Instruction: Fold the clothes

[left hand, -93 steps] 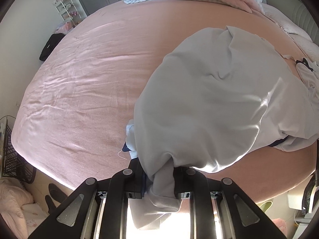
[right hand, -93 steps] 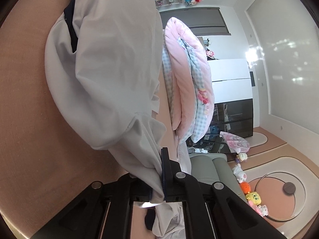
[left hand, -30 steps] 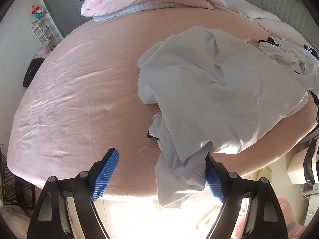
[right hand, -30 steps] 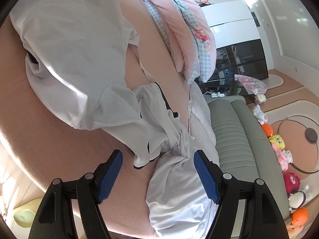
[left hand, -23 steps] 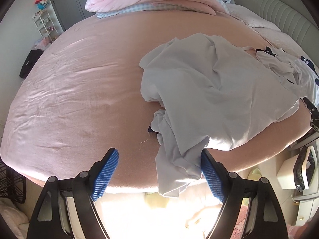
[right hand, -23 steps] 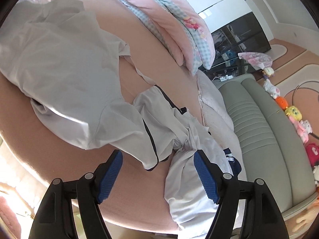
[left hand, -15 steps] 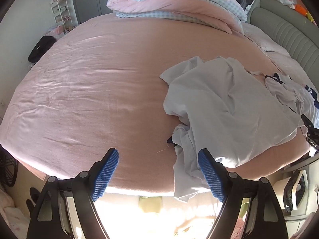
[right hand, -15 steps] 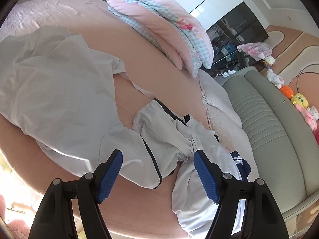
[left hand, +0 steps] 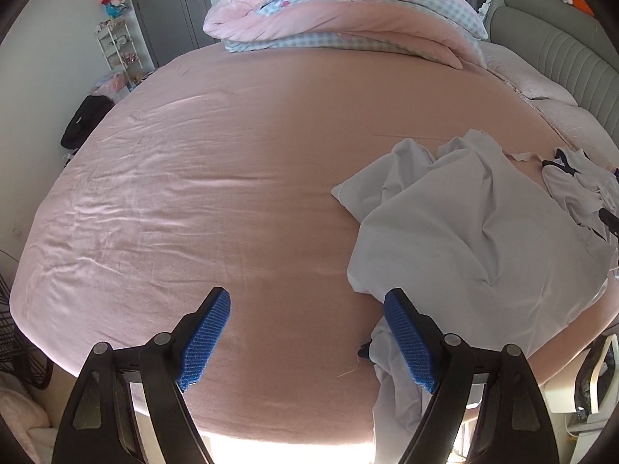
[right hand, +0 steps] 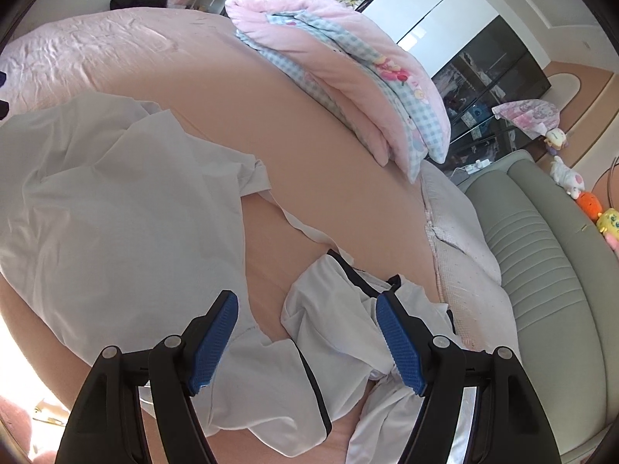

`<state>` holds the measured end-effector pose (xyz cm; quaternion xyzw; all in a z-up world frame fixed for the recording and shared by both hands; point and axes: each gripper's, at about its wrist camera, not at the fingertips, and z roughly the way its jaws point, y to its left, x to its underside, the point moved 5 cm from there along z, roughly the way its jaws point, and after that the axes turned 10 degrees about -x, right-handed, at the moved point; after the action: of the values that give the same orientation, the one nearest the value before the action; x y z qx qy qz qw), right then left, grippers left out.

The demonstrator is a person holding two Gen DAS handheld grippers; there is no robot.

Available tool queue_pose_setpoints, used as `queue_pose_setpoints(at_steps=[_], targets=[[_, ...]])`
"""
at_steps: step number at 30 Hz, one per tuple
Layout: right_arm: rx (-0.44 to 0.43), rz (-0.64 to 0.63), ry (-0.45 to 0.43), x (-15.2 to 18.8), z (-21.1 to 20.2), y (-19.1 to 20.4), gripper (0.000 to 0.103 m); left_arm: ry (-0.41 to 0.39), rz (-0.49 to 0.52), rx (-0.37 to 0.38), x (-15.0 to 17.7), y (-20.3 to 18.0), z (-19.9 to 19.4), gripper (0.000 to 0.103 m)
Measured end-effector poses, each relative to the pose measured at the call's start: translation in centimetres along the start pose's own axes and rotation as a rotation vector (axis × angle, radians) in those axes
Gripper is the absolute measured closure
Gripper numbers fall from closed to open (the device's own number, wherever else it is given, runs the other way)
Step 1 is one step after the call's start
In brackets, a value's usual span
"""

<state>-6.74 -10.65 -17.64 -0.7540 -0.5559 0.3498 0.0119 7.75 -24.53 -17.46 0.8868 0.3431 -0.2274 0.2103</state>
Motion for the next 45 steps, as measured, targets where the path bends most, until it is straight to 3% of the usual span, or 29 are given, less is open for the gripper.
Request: queue_pose_setpoints(at_steps=[9,18,23,26,30,37,40,45], targets=[[-0.229,0.137,0.143,-2.5,4.6,-2.6,0.030,0.075,-0.030,0.086,-5.3,-1.2,3.9,0.021],[-0.272,0.121,0.204,-6.3,7.8,-3.5,0.030,0.150,-0.059,0.186,-10.4,-2.9,6.3,0.021],[-0.343,0.156,0.234,-8.6,9.6,-3.2,0.030,0.182,0.031,0.184,-11.8,-5.4,6.9,0.021],[-0.400,0.224,0.242,-9.7,10.6,-3.3,0.030,0.199,0.099,0.192,-12.4,-7.2,7.0,0.021],[-0.460,0.342,0.247,-10.1,12.2,-3.6,0.030,0.253,0.113,0.220,-13.6,-9.2,7.4,0.021],[-0.586,0.585,0.379,-8.6,16.3,-3.7,0.030,0.303,0.163,0.248,-15.8,-12.4,9.0,0.021],[-0.678,0.677,0.389,-8.3,17.6,-4.0,0.030,0.351,0.108,0.262,-15.7,-12.1,10.7,0.021],[-0.789,0.857,0.382,-7.7,19.5,-4.4,0.030,0.435,-0.089,0.328,-14.4,-9.6,13.3,0.021]])
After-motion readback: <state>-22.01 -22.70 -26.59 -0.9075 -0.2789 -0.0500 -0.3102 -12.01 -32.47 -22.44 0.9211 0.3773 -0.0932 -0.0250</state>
